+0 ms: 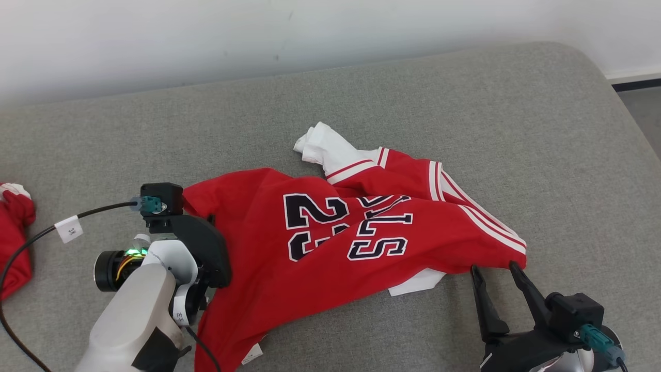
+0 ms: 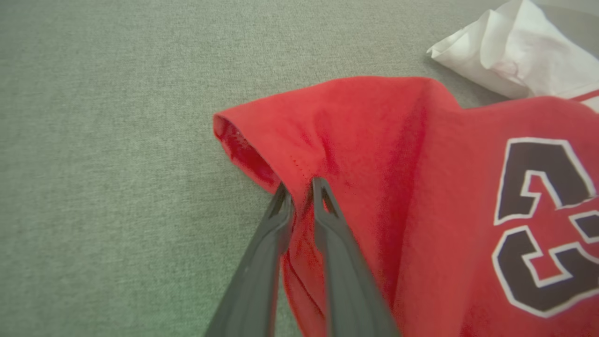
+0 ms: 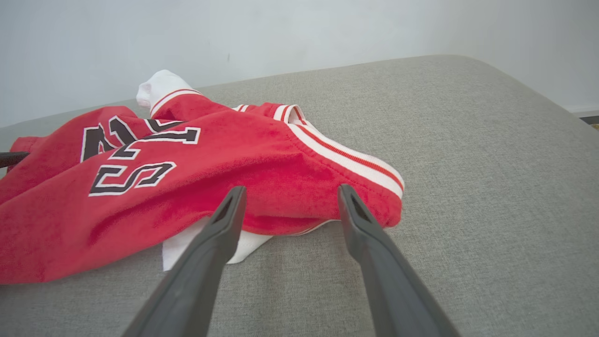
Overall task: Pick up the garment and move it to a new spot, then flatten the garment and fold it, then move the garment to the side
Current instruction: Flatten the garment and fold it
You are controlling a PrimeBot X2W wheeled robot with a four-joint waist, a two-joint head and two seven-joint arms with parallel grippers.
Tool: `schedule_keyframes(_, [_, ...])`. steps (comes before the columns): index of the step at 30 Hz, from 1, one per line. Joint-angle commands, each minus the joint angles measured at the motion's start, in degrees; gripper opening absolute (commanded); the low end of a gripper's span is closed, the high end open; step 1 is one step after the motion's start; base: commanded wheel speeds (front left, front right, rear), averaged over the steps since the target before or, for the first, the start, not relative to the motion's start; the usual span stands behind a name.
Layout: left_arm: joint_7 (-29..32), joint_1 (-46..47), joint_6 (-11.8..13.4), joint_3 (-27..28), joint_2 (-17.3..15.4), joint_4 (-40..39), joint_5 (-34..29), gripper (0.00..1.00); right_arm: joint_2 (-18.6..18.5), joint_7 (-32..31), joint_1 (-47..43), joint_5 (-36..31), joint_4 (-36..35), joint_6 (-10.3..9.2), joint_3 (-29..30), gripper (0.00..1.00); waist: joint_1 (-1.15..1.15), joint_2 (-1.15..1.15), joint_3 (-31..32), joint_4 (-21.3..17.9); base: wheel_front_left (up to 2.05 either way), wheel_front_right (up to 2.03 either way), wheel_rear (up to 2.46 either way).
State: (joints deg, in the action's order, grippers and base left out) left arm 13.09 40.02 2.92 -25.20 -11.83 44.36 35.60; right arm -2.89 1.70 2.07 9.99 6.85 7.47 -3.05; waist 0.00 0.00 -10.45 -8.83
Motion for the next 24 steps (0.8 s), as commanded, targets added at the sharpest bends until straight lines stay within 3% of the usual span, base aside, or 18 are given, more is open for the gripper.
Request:
schedule_keyframes(1, [-0.58,0.87,-0.28,0.24,-0.1,0.28,0.45,0.0,0.02,-0.11,-0.18,-0.49,-0.22,0.05,0.3,1.0,0.0,0.0,-0.33,-0.2,0.0,0.0,0.0])
schedule_keyframes(17, [-10.1,9.0,1.12,3.55,-4.95,2.44,-1.0,0.0,0.02,-1.53,0.58,-1.69,-2.91,0.05,-0.82,1.0,0.0,0.0,-4.46,-1.79,0.0,0.0,0.0])
schedule_keyframes(24, [-13.17,14.31,2.34,4.48,-9.22,4.47,-2.85,0.0,0.02,-1.83,2.0,-1.84,-4.27,0.05,-2.0,1.0,0.0,0.0,-8.8,-3.69,0.0,0.0,0.0])
